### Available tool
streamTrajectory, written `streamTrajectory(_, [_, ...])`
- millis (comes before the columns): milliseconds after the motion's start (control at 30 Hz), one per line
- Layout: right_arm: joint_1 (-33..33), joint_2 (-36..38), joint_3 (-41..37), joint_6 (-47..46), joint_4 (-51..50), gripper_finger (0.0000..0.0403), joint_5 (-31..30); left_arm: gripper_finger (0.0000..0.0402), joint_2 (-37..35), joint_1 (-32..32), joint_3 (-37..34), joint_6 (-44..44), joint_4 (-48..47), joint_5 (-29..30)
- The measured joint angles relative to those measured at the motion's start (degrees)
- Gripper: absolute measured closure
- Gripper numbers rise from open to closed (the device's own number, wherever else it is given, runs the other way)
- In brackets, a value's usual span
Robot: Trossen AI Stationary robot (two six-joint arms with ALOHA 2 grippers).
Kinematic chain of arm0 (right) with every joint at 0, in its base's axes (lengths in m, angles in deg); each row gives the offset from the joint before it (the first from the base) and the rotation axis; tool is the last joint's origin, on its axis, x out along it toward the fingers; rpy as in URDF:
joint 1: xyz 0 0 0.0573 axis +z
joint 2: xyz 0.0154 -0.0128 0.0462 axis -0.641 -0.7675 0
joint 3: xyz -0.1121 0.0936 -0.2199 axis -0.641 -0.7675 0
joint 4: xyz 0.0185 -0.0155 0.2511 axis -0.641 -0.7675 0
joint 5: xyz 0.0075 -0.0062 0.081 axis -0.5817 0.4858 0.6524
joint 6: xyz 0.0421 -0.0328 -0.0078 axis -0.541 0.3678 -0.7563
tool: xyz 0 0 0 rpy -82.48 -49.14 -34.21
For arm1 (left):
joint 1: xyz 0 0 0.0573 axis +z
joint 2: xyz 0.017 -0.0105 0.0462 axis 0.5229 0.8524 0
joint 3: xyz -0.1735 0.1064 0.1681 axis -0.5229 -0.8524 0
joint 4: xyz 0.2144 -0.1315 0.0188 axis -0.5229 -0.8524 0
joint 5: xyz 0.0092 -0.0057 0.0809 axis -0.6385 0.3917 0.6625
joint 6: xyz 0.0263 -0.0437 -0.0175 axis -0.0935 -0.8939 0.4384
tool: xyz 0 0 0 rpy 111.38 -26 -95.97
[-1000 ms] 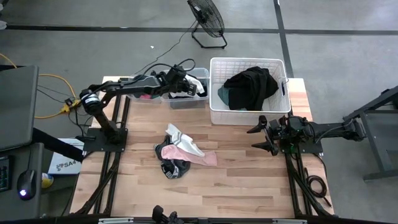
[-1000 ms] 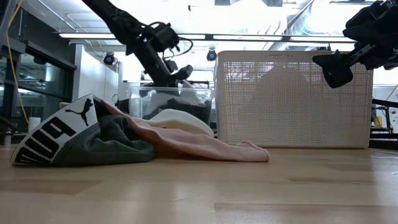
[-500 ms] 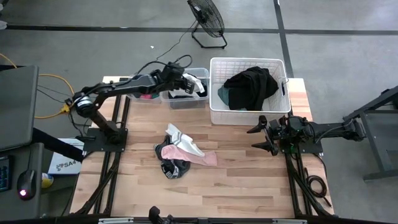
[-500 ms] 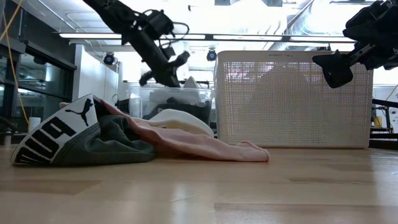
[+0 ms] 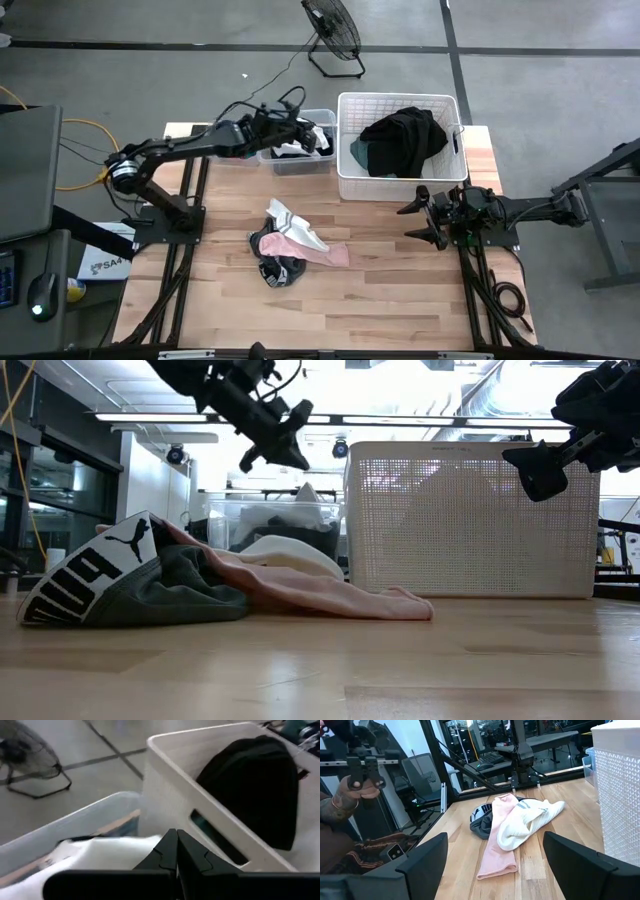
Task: Pick & Place Cloths
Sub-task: Put the white boxer into the right transparent bin
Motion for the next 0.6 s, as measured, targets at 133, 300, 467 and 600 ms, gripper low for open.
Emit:
streamTrajectory(133, [0.00, -0.01, 0.02, 0.00, 0.00, 0.0085, 0.00, 0.0401, 2.95, -0.37, -0.07, -0.83, 2.21, 0.16])
streamTrajectory(300, [0.01, 0.01, 0.01, 0.00, 0.02, 0.0085, 0.00, 0.0401, 6.54, -0.28, -0.07, -3.48, 4.13, -0.57])
streamTrajectory(467, [0.01, 0.01, 0.02, 0.00, 0.02, 0.0085, 0.00, 0.0401, 8.81, 0.48, -0.07, -4.59, 3.23, 1.56])
streamTrajectory(600, [0.01, 0.00, 0.02, 0.00, 0.01, 0.0085, 0.00, 0.0401, 10.24, 0.92, -0.07, -5.33, 0.72, 1.58])
